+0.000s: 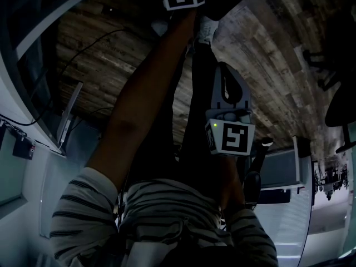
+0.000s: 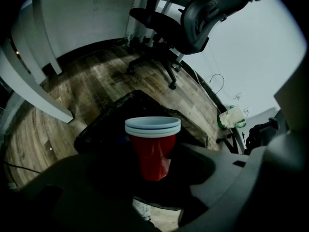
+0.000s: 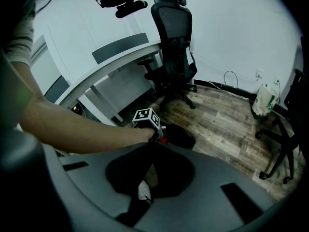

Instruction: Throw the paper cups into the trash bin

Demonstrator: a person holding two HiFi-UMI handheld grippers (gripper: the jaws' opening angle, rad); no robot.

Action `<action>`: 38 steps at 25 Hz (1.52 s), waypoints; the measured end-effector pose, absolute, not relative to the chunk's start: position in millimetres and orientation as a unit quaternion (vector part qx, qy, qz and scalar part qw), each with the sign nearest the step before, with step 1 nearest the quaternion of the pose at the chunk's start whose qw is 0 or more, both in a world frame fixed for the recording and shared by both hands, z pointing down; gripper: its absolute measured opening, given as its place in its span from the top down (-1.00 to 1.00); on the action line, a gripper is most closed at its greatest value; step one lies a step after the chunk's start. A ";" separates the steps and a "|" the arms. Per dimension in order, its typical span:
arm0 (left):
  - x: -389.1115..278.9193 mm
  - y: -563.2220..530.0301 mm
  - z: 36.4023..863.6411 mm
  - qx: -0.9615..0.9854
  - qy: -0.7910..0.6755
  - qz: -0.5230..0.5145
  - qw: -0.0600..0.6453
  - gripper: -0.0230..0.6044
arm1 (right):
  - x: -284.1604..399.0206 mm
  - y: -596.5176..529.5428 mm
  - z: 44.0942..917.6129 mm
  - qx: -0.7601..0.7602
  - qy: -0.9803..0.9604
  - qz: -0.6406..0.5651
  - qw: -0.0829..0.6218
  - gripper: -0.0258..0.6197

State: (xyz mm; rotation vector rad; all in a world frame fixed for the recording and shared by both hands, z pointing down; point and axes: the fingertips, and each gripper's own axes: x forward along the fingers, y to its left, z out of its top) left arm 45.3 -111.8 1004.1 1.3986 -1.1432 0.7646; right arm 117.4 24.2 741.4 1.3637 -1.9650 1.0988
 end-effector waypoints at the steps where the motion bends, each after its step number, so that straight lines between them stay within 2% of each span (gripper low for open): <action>1: 48.7 -110.6 1004.3 0.593 -0.477 0.322 0.563 0.05 | 118.5 25.2 742.3 0.500 -0.724 0.401 0.255 0.89; 9: 41.1 -108.7 1034.0 0.589 -0.495 0.323 0.551 0.05 | 115.1 20.6 741.0 0.499 -0.722 0.410 0.248 0.89; 15: 53.6 -110.4 1000.4 0.590 -0.472 0.320 0.571 0.05 | 117.7 20.3 740.1 0.500 -0.723 0.406 0.249 0.89; 20: 41.2 -116.8 1001.1 0.597 -0.490 0.338 0.538 0.07 | 119.0 19.2 741.5 0.500 -0.723 0.405 0.251 0.89; 32: 41.3 -113.8 972.0 0.603 -0.496 0.321 0.536 0.34 | 120.6 13.2 725.5 0.508 -0.729 0.388 0.244 0.89; 35: 41.0 -115.3 957.5 0.608 -0.499 0.313 0.533 0.52 | 121.3 10.3 718.4 0.512 -0.732 0.382 0.237 0.89; 38: 40.8 -115.3 938.4 0.616 -0.497 0.309 0.528 0.61 | 119.4 7.1 706.9 0.516 -0.735 0.376 0.229 0.89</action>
